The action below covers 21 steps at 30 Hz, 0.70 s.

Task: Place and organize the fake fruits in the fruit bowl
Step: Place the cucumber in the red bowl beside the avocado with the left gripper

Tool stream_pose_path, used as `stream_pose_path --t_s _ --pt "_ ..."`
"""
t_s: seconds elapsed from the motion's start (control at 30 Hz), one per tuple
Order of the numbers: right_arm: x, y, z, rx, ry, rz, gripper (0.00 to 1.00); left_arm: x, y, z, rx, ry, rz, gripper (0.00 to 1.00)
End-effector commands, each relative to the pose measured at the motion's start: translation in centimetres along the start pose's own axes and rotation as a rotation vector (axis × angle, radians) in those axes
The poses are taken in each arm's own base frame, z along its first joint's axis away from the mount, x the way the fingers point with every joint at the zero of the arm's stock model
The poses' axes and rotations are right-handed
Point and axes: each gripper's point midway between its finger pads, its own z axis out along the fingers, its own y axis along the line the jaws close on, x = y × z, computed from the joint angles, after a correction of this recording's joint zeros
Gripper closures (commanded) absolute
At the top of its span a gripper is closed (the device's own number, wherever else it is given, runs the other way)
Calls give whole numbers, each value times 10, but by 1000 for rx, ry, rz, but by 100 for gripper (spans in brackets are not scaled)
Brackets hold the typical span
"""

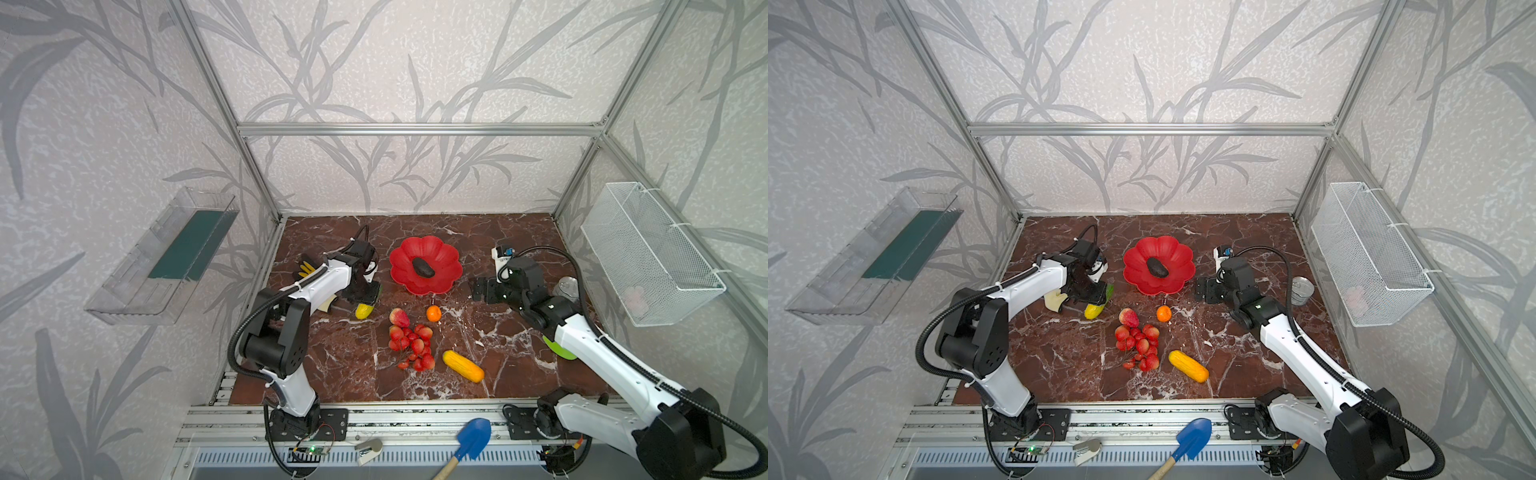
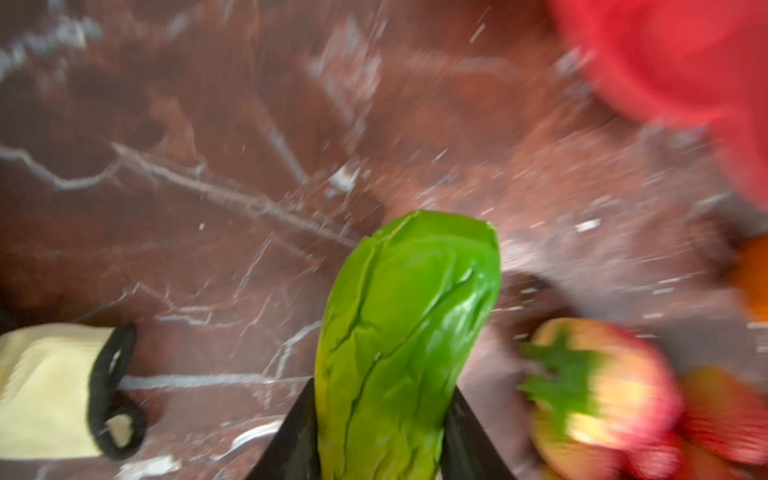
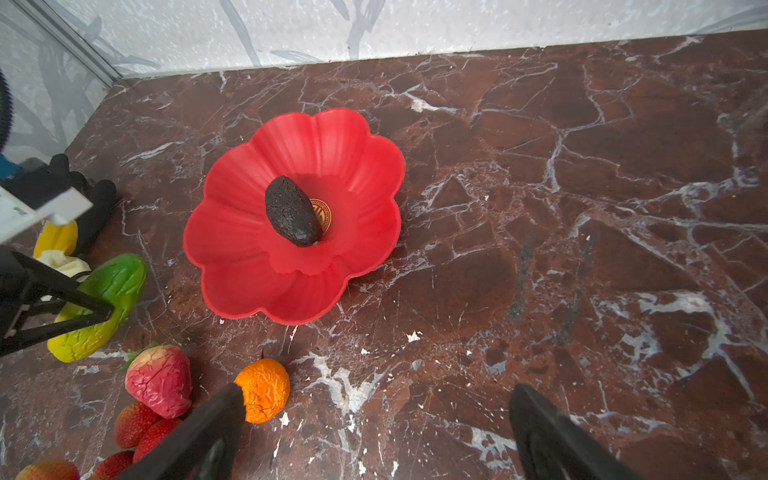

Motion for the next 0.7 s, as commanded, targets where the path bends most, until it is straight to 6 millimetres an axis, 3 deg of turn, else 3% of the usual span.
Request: stream_pose_path --t_s 0.0,0.13,0.2,0.43,0.67 --pt "0 -7 -11 26 -11 -13 1 -41 -37 -40 174 -192 -26 69" --pt "1 -12 -17 39 -11 -12 1 -83 -62 -73 246 -338 -15 70" --pt "6 -14 -19 43 -2 -9 1 -98 -69 -73 263 -370 -11 70" --pt "18 -19 -33 56 11 -11 1 -140 -88 -38 282 -325 -31 71" --pt "27 -22 -50 58 19 -16 1 -167 -89 0 241 -298 -78 71"
